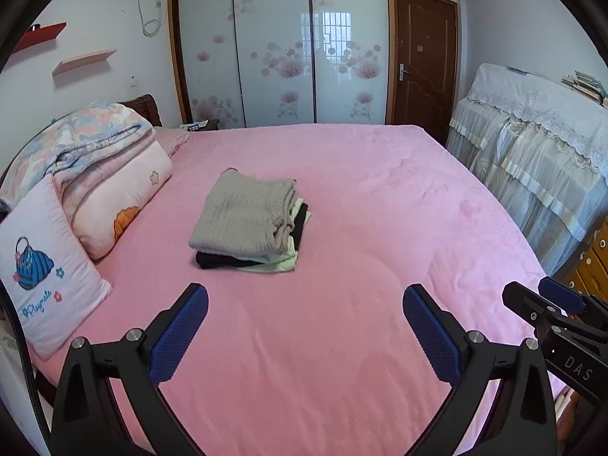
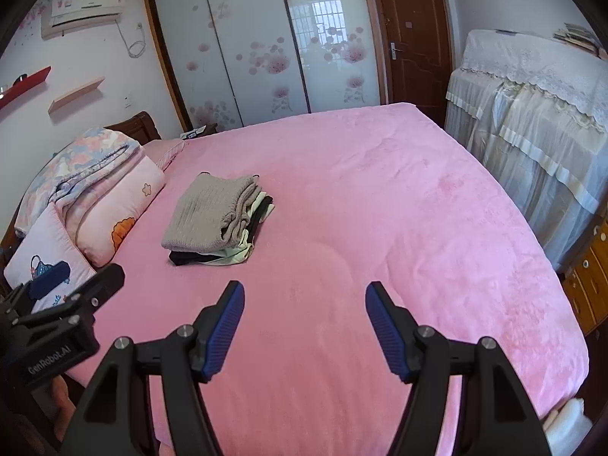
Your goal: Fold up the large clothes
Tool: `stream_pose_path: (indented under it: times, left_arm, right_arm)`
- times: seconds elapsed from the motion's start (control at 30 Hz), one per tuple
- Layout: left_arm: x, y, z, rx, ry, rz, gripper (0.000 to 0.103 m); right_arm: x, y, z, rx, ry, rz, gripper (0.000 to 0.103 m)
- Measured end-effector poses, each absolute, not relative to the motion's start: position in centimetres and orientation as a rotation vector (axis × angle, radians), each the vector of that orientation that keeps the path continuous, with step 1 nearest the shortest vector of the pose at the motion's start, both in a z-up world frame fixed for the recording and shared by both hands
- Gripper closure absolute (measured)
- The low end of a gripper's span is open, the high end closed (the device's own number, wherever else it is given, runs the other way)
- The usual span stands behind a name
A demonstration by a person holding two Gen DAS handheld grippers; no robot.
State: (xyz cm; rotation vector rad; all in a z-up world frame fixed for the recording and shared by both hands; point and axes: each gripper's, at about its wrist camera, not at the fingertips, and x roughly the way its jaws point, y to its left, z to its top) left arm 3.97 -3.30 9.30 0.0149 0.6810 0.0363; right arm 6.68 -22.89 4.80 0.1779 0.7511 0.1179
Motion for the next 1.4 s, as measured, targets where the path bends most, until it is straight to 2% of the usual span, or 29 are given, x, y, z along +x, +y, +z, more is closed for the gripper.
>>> stream_pose_path:
  times: [0.3,0.47,1.4]
  left_arm:
    - [-0.1,-4.8,6.4,-0.019,0.696,0.024,0.001]
    - [-0.7,-5.6,5.3,-0.022,0.715,0.006,0.001]
    - [-0.6,-5.3,3.3,0.015,0.761,0.043,0.001]
  right_arm:
    - [1.7,-23.9,3.0,0.161,0.715,0.09,0.035]
    - [0.5,-23.7,2.2,0.111,0.698,0.058,0.028]
    - [0.5,-23.3,0.1,0.085,0.727,0.049,0.027]
